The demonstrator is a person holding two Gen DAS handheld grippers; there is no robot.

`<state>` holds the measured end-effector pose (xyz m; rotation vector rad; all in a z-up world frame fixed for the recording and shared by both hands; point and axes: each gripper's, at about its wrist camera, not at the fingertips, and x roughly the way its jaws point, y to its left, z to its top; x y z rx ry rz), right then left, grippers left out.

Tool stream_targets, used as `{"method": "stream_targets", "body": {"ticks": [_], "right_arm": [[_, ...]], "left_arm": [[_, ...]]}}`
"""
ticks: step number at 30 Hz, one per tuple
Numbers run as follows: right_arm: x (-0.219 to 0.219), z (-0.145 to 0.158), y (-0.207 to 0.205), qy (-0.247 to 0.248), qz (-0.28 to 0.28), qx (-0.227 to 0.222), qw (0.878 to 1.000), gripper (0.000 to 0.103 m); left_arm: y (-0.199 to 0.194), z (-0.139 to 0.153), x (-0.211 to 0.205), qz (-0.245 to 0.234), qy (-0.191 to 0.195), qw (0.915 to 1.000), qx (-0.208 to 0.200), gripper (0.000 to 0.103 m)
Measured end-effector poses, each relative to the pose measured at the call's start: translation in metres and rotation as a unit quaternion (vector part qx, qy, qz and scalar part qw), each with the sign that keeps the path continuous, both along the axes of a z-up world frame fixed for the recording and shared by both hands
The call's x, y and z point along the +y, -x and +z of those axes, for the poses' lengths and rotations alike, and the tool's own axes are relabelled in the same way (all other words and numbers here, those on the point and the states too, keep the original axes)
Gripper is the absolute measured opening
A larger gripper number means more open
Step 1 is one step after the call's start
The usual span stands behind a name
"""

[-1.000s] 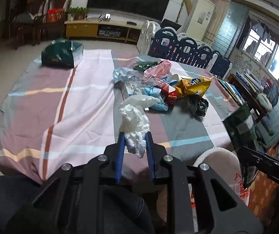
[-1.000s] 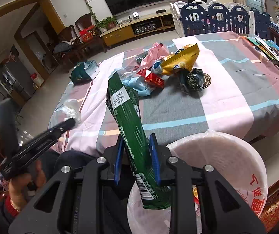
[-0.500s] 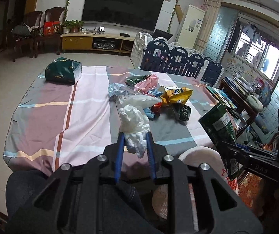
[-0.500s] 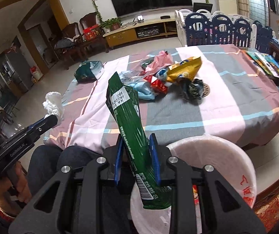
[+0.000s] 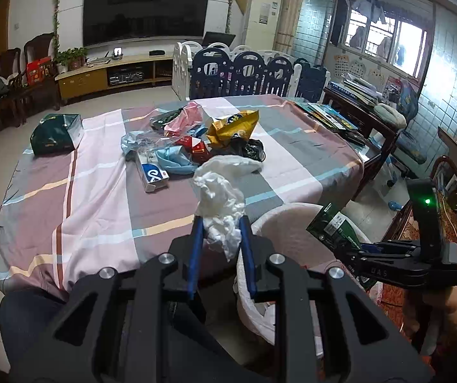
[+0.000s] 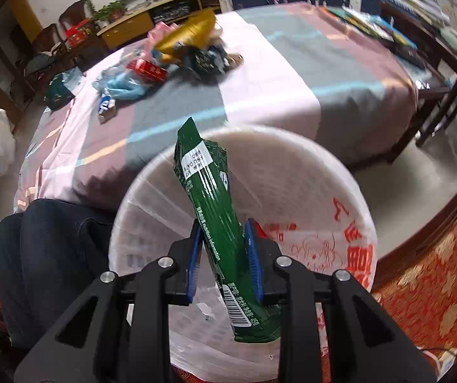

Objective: Collect trash
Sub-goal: 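Carry the green wrapper and white tissue over the wastebasket and release both, then move both open tools back to the table trash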

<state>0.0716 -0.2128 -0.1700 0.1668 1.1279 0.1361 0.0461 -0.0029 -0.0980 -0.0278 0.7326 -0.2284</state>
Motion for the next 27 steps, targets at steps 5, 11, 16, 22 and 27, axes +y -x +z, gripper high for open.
{"method": "stream_targets", "body": {"ticks": [5, 11, 16, 22, 27], "right_arm": [[-0.013, -0.026, 0.001, -0.009, -0.027, 0.048, 0.998, 0.047], [-0.058, 0.012, 0.009, -0.082, -0.096, -0.026, 0.992, 0.079], [-0.089, 0.065, 0.025, -0.082, -0.141, -0.143, 0.976, 0.091], [-0.087, 0.103, 0.040, -0.022, -0.142, -0.230, 0.962, 0.100], [-0.078, 0.101, 0.039, 0.063, -0.160, -0.232, 0.957, 0.100]], "left_arm": [[-0.002, -0.005, -0.014, -0.022, -0.004, 0.9997, 0.014, 0.024], [-0.017, -0.013, -0.013, -0.038, 0.028, 0.9978, 0.047, 0.024], [-0.027, -0.022, -0.042, -0.116, 0.053, 0.9889, 0.077, 0.024], [-0.025, -0.055, -0.111, -0.250, 0.029, 0.9582, 0.137, 0.057], [-0.023, -0.062, -0.107, -0.218, 0.023, 0.9682, 0.121, 0.091]]}}
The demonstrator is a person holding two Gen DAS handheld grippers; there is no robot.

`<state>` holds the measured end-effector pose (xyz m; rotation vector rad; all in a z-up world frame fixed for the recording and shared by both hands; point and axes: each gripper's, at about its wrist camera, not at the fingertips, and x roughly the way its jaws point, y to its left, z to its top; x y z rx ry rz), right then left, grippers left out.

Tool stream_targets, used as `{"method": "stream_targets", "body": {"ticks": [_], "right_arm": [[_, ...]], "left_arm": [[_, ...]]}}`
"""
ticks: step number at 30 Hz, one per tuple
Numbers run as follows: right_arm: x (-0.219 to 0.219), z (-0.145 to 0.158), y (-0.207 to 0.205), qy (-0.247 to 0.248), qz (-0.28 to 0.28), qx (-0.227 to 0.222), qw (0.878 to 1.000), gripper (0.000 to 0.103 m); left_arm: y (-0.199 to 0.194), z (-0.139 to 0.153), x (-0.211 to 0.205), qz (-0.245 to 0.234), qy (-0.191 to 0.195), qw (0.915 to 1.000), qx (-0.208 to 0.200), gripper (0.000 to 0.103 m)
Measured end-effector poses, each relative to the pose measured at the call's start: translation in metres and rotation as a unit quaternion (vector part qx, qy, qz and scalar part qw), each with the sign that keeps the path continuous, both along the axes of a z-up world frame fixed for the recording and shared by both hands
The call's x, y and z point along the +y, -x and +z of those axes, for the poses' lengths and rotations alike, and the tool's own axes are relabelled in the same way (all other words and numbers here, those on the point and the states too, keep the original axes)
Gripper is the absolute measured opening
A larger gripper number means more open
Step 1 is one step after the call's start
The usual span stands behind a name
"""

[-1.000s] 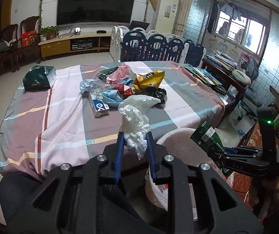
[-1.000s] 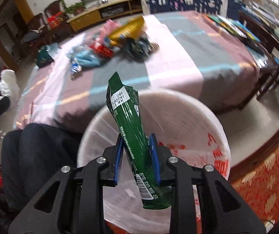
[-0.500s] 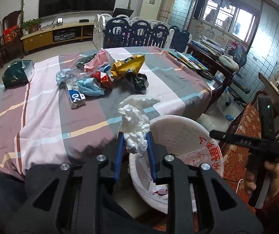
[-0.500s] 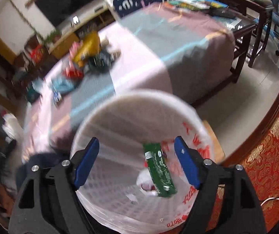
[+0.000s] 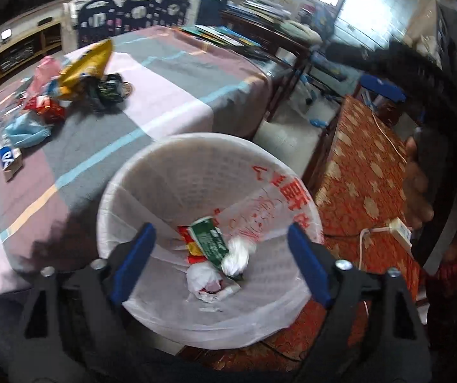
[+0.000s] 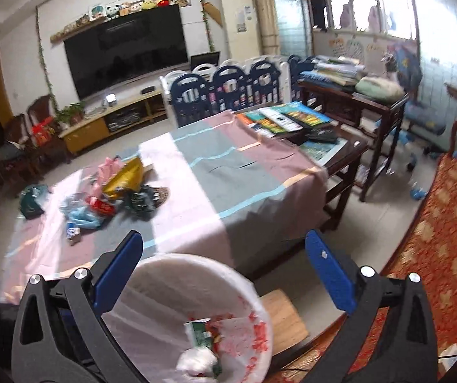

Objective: Collect trash
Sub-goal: 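Move both open tools back to the table trash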

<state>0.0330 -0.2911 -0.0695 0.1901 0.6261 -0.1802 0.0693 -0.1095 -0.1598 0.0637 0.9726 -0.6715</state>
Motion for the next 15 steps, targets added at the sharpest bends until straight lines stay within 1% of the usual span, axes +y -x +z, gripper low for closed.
{"method": "stream_targets", "body": {"ticks": [2, 4, 5, 7, 8, 10, 13, 14, 15], "right_arm": [[-0.001, -0.004, 0.005, 0.011, -0.035, -0.014, 0.999, 0.100], [-0.002, -0.010, 0.005, -0.004, -0.059, -0.024, 0.998, 0.100], [-0.006, -0.013, 0.006, -0.018, -0.062, -0.026, 0.998, 0.100], [-0.008, -0.020, 0.000, -0.047, -0.052, -0.013, 0.997, 0.100], [-0.008, -0.023, -0.005, -0.061, -0.044, -0.006, 0.997, 0.100], [-0.005, -0.029, -0.012, -0.079, -0.032, 0.006, 0.996, 0.100], [0.008, -0.036, -0.028, -0.093, -0.006, 0.028, 0.995, 0.100], [0.012, -0.037, -0.033, -0.094, 0.001, 0.030, 0.995, 0.100], [0.018, -0.037, -0.038, -0.094, 0.009, 0.032, 0.995, 0.100]], "left_arm": [[-0.006, 0.002, 0.020, 0.044, 0.030, 0.9986, -0.002, 0.093], [-0.014, 0.000, 0.045, 0.106, 0.054, 0.9929, 0.004, 0.093], [-0.018, -0.001, 0.054, 0.132, 0.056, 0.9896, 0.003, 0.093], [-0.024, -0.004, 0.075, 0.187, 0.053, 0.9809, -0.010, 0.093], [-0.027, -0.005, 0.082, 0.202, 0.046, 0.9781, -0.018, 0.093], [-0.031, -0.006, 0.095, 0.231, 0.017, 0.9719, -0.041, 0.093], [-0.044, -0.007, 0.112, 0.279, -0.050, 0.9557, -0.080, 0.093], [-0.051, -0.008, 0.117, 0.291, -0.070, 0.9502, -0.086, 0.093], [-0.059, -0.010, 0.124, 0.303, -0.079, 0.9464, -0.078, 0.093]]}}
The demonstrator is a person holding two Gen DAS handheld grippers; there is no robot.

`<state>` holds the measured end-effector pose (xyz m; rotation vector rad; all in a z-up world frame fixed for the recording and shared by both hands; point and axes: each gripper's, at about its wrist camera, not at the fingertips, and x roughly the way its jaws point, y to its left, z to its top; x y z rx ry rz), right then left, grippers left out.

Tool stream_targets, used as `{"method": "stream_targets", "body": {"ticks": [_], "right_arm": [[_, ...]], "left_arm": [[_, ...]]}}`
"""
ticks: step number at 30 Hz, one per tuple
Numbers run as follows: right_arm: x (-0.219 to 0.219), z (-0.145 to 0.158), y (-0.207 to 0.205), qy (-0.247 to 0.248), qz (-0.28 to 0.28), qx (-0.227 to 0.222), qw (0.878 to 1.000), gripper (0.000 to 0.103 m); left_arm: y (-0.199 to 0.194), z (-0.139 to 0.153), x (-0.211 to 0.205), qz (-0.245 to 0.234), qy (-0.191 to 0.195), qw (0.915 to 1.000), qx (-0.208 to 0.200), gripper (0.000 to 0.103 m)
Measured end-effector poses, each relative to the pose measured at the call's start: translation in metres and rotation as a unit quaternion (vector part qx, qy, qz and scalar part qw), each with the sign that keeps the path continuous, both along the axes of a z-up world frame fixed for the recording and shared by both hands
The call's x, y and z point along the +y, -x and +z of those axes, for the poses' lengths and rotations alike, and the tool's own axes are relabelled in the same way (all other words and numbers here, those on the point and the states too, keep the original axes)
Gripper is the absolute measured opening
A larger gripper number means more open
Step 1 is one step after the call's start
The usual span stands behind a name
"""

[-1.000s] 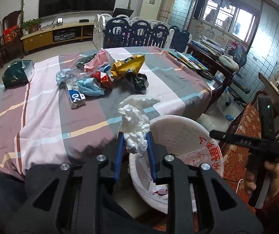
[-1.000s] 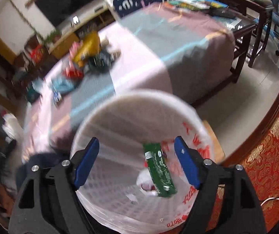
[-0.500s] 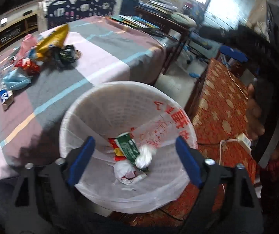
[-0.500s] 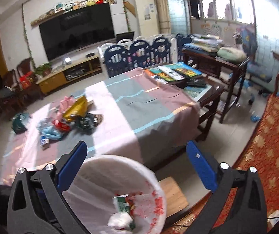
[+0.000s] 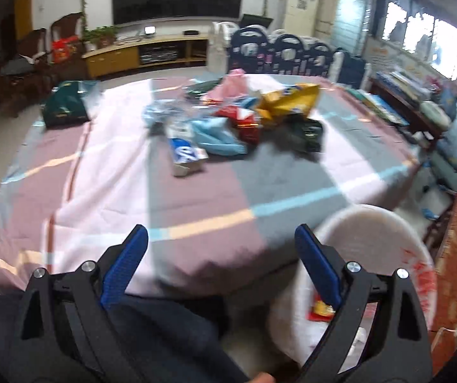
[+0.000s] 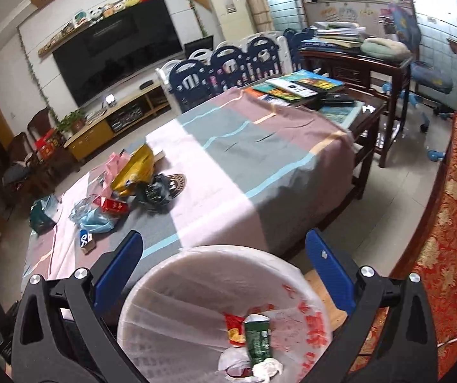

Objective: Collect trash
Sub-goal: 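Move both open tools back to the table trash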

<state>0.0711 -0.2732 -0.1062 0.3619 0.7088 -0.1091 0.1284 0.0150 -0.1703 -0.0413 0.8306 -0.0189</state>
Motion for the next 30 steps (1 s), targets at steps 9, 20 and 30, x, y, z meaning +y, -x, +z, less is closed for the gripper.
{"method": "stream_targets", "body": {"ticks": [9, 20, 30], "right_arm": [[0.068, -0.002, -0.120, 0.003, 0.089, 0.008, 0.996, 0.100], [0.123, -0.036, -0.284, 0.062, 0.102, 0.099, 0.988, 0.062], [0.125, -0.013, -0.220, -0.074, 0.166, 0.037, 0.983, 0.018]], "left_arm": [[-0.026, -0.040, 0.088, 0.135, 0.140, 0.9773, 0.083, 0.090], [-0.018, -0.045, 0.093, 0.139, 0.183, 0.9712, 0.063, 0.090], [-0.011, -0.043, 0.102, 0.151, 0.216, 0.9638, 0.042, 0.090]]}}
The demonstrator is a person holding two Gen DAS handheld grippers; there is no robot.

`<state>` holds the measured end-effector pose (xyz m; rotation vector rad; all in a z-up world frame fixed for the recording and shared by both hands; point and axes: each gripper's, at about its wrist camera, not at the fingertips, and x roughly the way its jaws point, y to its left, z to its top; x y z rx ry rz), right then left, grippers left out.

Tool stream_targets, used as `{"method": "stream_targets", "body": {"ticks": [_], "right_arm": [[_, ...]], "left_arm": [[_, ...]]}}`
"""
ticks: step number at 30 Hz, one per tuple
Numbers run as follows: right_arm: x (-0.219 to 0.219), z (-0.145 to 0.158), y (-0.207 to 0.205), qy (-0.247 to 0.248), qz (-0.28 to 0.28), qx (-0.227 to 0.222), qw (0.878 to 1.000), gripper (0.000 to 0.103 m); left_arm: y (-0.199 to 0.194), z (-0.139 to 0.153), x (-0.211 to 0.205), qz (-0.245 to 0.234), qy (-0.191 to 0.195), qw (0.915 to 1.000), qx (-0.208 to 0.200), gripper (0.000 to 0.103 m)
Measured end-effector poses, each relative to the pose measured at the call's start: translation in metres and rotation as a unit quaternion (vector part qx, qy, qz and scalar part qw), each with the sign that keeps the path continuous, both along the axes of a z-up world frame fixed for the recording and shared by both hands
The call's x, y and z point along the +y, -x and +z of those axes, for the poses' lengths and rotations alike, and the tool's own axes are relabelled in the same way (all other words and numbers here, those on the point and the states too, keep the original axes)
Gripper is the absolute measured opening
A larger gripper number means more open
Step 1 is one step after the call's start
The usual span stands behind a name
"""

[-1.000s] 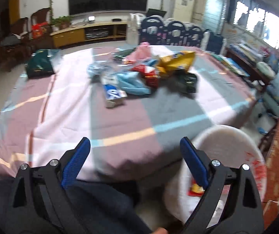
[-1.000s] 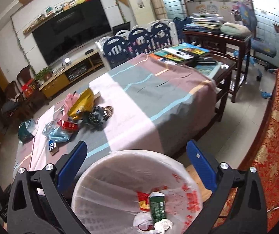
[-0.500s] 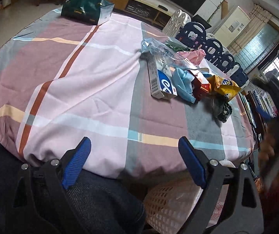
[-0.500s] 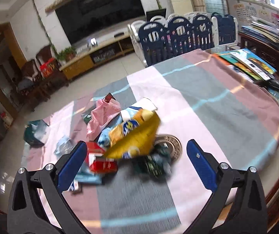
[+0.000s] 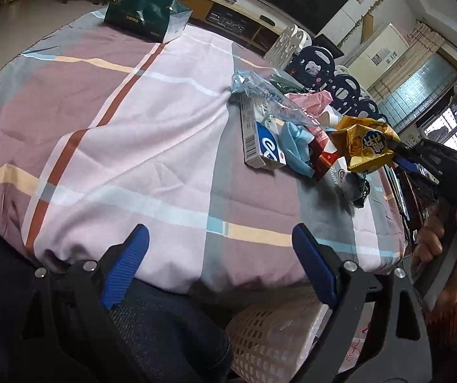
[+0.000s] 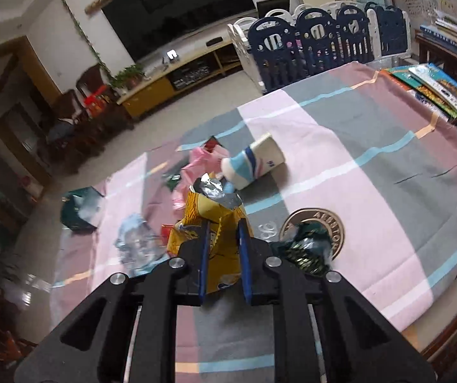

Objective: Collect trash
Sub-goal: 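Move both open tools back to the table trash, then grasp the yellow snack wrapper with the right tool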

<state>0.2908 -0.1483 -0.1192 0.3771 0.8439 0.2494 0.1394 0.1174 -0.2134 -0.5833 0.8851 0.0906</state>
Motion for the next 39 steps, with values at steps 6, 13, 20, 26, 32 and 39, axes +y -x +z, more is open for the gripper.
{"method": "stream_targets", "body": {"ticks": [6, 13, 20, 26, 32, 39], "right_arm": [[0.028, -0.004, 0.034, -0.049, 0.056, 0.007, 0.997, 0.018], [0.044, -0.042, 0.063, -0.045, 0.102, 0.062, 0.992, 0.018], [0.001, -0.065, 0.072, -0.062, 0.070, 0.111, 0.989, 0.040], [-0.056, -0.059, 0.051, -0.081, -0.038, 0.106, 0.990, 0.044], [-0.056, -0.055, 0.023, -0.093, -0.056, 0.112, 0.988, 0.056], [0.001, -0.064, 0.014, -0.024, -0.012, 0.098, 0.995, 0.065]], "left_arm": [[0.004, 0.001, 0.007, 0.021, 0.014, 0.9996, -0.009, 0.090], [0.005, 0.001, 0.007, 0.022, 0.015, 0.9996, -0.009, 0.090], [0.004, 0.000, 0.008, 0.022, 0.018, 0.9996, -0.005, 0.090], [0.003, -0.002, 0.010, 0.023, 0.021, 0.9995, -0.003, 0.090], [0.001, -0.002, 0.010, 0.021, 0.019, 0.9996, -0.001, 0.090], [0.001, -0.003, 0.010, 0.023, 0.019, 0.9996, 0.000, 0.090]]}}
